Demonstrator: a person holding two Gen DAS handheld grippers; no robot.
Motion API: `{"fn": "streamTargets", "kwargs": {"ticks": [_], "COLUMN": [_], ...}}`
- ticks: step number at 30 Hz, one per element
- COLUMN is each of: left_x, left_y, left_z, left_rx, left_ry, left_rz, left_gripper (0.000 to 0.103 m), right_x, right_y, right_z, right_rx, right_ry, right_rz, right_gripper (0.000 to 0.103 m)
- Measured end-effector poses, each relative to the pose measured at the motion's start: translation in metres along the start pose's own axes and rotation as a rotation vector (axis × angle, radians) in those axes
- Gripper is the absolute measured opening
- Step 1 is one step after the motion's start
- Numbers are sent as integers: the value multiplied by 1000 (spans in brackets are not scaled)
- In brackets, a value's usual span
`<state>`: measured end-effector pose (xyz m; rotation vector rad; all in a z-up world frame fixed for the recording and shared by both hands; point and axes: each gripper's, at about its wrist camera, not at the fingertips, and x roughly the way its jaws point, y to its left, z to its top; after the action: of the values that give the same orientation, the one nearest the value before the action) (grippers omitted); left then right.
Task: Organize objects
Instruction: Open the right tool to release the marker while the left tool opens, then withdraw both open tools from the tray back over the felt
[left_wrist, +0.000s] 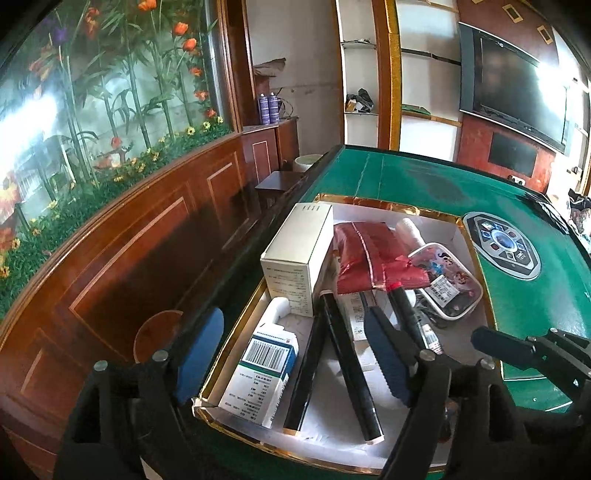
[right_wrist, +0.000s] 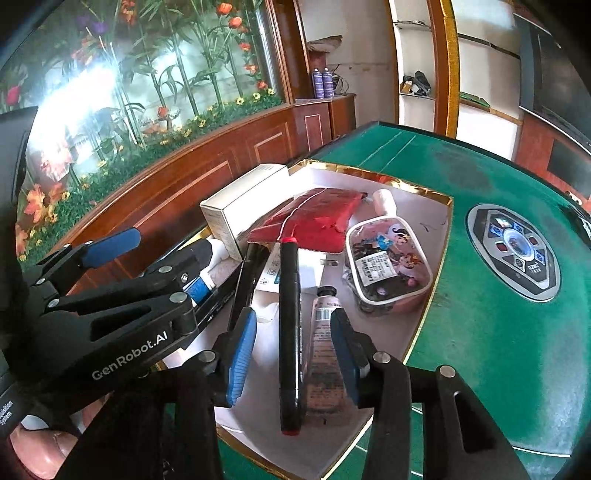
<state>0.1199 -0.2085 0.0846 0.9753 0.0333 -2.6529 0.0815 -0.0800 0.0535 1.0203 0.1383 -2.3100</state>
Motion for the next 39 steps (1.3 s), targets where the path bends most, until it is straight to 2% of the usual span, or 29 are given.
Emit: {"fn": "streamTargets", "kwargs": {"ticks": [6, 11, 17, 21, 25, 29, 35, 39], "left_x": [-18, -27, -39, -43, -46, -45, -57, -55], "left_y": [-17, -37, -78, -115, -150, -188, -231, -248], "left_z": [5, 9, 10, 7, 4, 2, -6, -11], "left_rx": [43, 76, 150, 213, 271, 303, 368, 379], "left_ry": [-40, -45, -54, -41, -37, 10, 6, 60], "left_rz": [-12, -41, -90, -168, -217, -321, -409, -461], "left_gripper": [89, 90, 93, 93, 93, 93, 93, 93], "right_x": [-15, -33, -57, -72, -92, -123, -179, -200], "right_y": [-18, -40, -79, -110, -140, -175, -237, -254], "right_z": [-3, -11, -25, -40, -58, -81, -111, -127], "right_rx": [42, 98, 198, 279, 354, 432, 604, 676], "right_ry": [-27, -57, -89, -102, -119, -155, -233, -267], "right_rz": [-10, -33, -62, -86, -133, -213, -360, -368], "right_gripper": [50, 53, 59, 60, 61, 63, 71, 72]}}
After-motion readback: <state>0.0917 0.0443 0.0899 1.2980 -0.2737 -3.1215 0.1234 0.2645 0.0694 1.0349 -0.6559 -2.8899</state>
